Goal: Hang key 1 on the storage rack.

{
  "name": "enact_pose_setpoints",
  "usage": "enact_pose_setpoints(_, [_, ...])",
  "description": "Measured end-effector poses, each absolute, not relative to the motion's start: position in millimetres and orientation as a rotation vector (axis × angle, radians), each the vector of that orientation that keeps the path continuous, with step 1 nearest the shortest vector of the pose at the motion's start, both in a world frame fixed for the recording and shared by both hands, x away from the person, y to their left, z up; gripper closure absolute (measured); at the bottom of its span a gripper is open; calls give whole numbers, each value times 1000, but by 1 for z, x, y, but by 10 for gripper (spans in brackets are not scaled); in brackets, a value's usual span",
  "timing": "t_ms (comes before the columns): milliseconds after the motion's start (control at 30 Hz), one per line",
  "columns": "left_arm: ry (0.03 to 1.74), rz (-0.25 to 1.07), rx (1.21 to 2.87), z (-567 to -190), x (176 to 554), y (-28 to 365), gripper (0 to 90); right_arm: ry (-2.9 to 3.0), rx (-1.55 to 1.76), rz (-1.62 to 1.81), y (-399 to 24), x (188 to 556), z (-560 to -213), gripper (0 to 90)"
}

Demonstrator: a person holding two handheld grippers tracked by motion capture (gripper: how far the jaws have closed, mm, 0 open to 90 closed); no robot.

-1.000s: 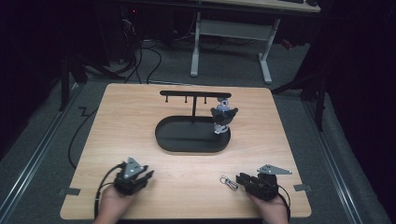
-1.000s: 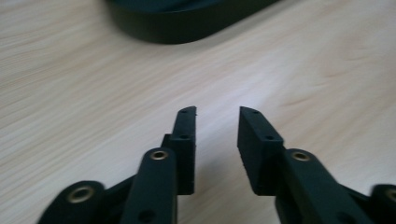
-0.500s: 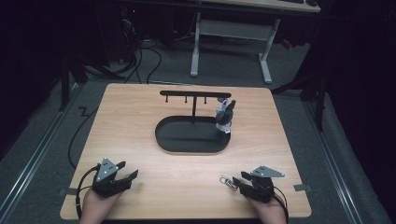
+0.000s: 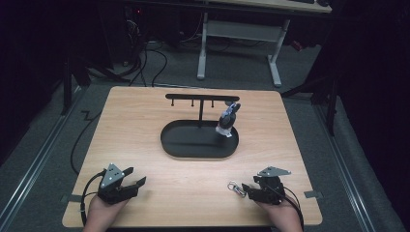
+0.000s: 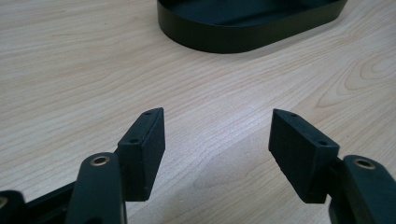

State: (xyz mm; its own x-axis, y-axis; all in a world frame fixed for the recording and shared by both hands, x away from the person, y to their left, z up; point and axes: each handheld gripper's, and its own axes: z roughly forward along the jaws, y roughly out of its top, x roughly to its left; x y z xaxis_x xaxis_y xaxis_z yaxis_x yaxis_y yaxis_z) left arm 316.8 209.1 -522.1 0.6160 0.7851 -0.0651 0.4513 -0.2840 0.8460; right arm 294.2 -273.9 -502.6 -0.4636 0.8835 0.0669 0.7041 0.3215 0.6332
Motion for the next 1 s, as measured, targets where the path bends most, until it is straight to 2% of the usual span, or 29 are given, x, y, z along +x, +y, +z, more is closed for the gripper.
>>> enact_pose_setpoints(400, [972, 450, 1901, -520, 319, 207, 370, 2443, 1400, 652, -273, 303, -494, 399])
enact_pose_setpoints(1000, [991, 441, 1897, -522, 317, 212, 368, 2512, 1406, 576, -276, 306, -485, 384])
